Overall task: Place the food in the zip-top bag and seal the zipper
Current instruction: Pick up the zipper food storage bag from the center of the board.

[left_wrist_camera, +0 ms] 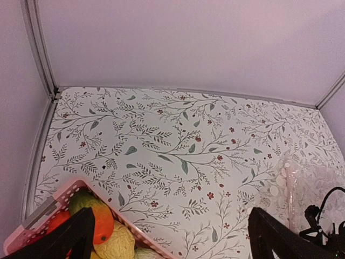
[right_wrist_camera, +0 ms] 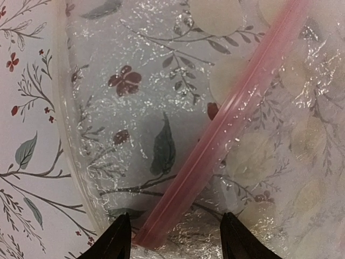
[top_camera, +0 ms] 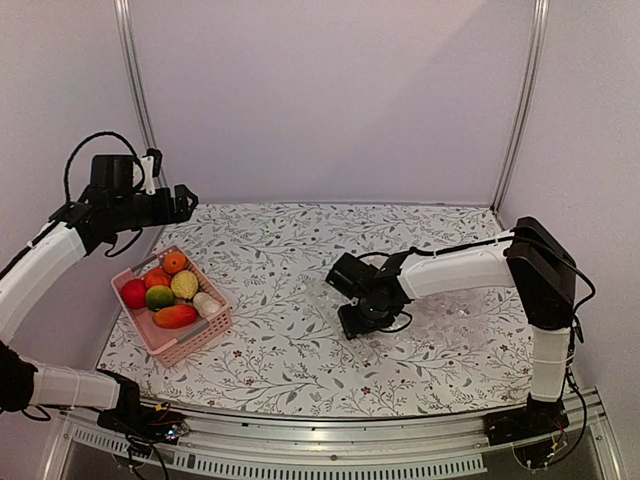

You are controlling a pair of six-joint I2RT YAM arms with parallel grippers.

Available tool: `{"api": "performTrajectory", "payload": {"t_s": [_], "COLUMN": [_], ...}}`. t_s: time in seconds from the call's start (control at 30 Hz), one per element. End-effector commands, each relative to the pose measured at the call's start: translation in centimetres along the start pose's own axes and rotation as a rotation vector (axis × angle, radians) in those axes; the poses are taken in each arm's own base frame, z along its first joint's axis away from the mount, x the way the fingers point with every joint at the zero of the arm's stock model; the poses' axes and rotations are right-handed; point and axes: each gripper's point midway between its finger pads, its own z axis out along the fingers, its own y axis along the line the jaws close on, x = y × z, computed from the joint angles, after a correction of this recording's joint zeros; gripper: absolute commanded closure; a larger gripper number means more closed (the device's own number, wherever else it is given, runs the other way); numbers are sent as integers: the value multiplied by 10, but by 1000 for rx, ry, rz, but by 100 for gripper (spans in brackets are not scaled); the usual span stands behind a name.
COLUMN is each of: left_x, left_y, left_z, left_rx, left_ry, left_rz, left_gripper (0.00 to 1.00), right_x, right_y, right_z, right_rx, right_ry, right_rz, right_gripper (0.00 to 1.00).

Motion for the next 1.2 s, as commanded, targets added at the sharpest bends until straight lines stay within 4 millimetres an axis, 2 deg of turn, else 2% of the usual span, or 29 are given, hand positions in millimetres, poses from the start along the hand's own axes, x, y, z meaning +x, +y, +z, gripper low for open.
{"api": "performTrajectory", "payload": {"t_s": [0.0, 0.3, 0.7, 0.93, 1.03, 1.17], "left_x": [9, 9, 10, 10, 10, 11], "left_y": [-1, -1, -1, 0, -1, 0], "left_z": [3, 4, 4, 4, 5, 5], "left_rx": [-4, -6, -7, -7, -7, -7], "left_ry": [29, 33, 36, 38, 40, 42], "left_rz": [-2, -4, -3, -3, -4, -5], "left_gripper": [0, 1, 1, 1, 0, 0], "right_x": [7, 13, 20, 18, 16, 15], "right_y": [-12, -24, -53, -81, -96, -115], "right_z": [5, 5, 11, 3, -3, -8], "right_rx": [93, 137, 34, 34, 43, 55], "right_ry": [14, 21, 41, 21, 7, -4], "right_rz": [1, 24, 195, 265, 293, 320], "right_gripper": [43, 64, 80, 90, 100, 100]}}
